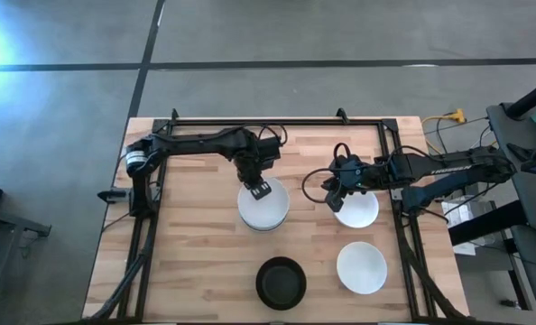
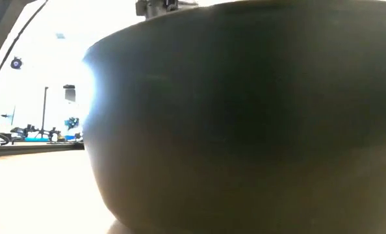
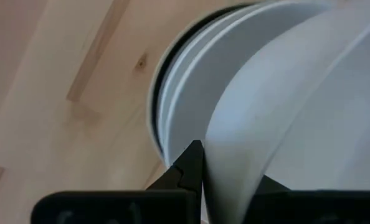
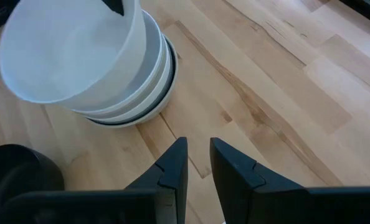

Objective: Nest bowls inside each other
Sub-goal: Stack the white bowl on top of the other white bowl

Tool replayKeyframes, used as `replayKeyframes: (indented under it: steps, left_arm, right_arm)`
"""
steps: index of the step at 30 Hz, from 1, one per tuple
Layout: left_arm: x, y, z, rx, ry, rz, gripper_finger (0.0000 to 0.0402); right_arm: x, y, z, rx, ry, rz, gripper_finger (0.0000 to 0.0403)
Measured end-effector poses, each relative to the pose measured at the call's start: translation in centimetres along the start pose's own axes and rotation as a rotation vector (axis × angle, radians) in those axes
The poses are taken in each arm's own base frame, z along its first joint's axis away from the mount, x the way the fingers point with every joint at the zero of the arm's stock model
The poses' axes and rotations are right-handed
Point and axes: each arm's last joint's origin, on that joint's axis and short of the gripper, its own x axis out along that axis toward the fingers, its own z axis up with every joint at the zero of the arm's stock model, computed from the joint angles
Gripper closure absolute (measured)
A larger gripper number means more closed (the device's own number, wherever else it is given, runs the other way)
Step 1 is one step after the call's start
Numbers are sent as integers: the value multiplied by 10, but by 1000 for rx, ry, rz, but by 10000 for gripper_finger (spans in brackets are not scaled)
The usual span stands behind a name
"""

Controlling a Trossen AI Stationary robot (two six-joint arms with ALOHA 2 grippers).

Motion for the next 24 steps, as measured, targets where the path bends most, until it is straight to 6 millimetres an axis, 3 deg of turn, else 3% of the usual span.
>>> replayKeyframes:
  steps: [14, 24]
  left_arm:
    - [14, 4, 1, -10, -28, 33, 393]
    - [24, 4, -3, 20, -6, 30, 333]
  right_arm:
    - [0, 0, 0, 8, 4, 6, 339]
    - [-1, 3, -2, 6, 11, 21, 339]
